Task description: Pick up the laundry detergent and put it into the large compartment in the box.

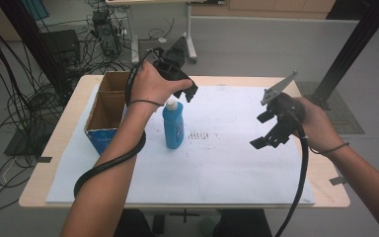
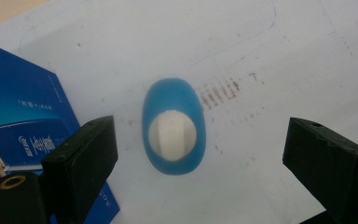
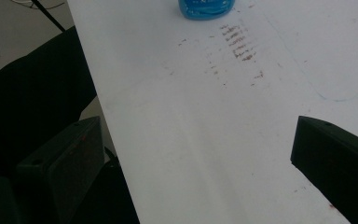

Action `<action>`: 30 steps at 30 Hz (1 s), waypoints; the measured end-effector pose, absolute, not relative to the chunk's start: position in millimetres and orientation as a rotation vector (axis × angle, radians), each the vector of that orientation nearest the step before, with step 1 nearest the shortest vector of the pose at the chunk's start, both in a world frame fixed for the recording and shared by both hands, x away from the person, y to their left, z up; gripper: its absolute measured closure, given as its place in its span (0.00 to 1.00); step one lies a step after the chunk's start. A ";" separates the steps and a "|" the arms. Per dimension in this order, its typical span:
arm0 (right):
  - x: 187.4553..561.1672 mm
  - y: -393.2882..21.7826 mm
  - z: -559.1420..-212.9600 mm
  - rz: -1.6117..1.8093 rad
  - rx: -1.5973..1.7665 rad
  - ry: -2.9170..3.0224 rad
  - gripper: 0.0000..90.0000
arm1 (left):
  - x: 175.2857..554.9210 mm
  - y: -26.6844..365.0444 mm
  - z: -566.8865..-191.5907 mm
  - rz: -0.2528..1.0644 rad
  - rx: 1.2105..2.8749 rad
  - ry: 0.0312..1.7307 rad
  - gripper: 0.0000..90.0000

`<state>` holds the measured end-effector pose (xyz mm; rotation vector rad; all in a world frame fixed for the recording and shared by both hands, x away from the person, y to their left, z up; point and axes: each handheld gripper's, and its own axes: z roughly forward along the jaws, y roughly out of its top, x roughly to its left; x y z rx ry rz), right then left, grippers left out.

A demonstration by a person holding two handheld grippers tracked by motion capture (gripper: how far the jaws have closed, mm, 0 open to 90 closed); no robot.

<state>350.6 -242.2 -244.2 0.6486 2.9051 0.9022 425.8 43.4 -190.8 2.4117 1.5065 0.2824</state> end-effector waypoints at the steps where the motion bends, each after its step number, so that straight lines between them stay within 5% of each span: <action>1: 350.7 -242.1 -244.4 0.903 0.649 2.906 0.03 | 426.4 43.4 -192.3 0.280 2.413 1.506 0.12; 30: 355.4 -243.3 -253.6 0.908 0.673 2.920 0.03 | 437.3 45.4 -227.3 0.287 2.417 1.564 0.12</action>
